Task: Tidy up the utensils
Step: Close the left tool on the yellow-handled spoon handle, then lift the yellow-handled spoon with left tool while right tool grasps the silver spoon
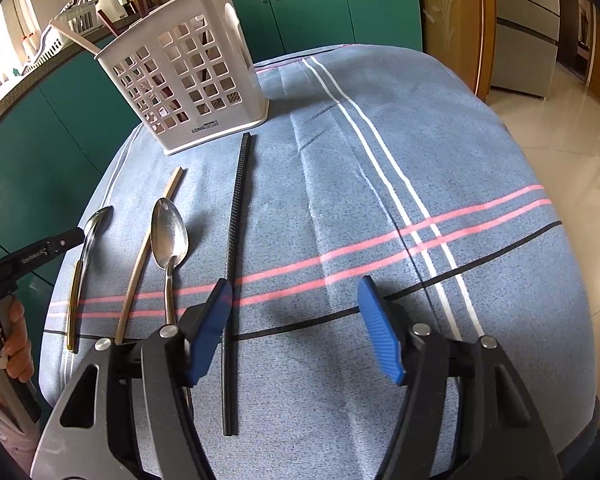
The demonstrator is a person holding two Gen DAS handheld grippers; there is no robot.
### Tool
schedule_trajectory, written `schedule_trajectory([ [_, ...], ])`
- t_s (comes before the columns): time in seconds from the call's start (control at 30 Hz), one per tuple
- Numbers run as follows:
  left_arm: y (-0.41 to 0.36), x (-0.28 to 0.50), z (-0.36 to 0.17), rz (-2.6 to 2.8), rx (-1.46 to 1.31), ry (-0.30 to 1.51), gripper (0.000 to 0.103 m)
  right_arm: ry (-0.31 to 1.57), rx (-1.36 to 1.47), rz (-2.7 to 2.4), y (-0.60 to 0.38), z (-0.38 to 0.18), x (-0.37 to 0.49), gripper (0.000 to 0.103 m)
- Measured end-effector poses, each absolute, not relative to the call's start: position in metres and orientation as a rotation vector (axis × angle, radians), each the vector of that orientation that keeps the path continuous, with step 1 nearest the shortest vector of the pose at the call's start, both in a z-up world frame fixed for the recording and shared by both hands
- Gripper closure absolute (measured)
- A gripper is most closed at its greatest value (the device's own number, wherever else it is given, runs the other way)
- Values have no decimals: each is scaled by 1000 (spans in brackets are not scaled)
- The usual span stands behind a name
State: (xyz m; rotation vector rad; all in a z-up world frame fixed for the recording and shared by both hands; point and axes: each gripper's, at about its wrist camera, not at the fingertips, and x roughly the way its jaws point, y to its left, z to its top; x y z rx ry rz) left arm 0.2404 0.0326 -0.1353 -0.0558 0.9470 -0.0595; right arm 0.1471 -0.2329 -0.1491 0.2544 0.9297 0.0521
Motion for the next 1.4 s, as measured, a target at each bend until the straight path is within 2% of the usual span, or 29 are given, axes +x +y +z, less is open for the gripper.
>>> schedule_trajectory([
  [0.17,31,249,-145,-119,-136,1001,89,928,258,58,-234,-149,147,38],
  [0.27,27,246,-145,-129,-144,991,97,926,255,61,-233,-149,147,38],
  [0.37,25,241,-138,-125,-150,954,100,926,257,64,-233,-149,147,37],
  [0.43,18,235,-130,-114,-98,905,100,925,256,66,-232,-149,147,35],
  [0.63,-10,234,-132,-195,-46,934,99,929,244,63,-230,-150,149,33],
  [0.8,-6,235,-131,-196,-68,929,88,921,259,56,-235,-147,148,33],
  [0.97,14,252,-131,-181,-125,933,83,900,286,132,-232,-138,154,33],
  [1.2,-1,285,-130,-300,-85,929,62,885,267,281,-205,-131,185,33],
  [1.4,-12,302,-143,-344,-64,962,62,922,270,390,-185,-136,221,33],
])
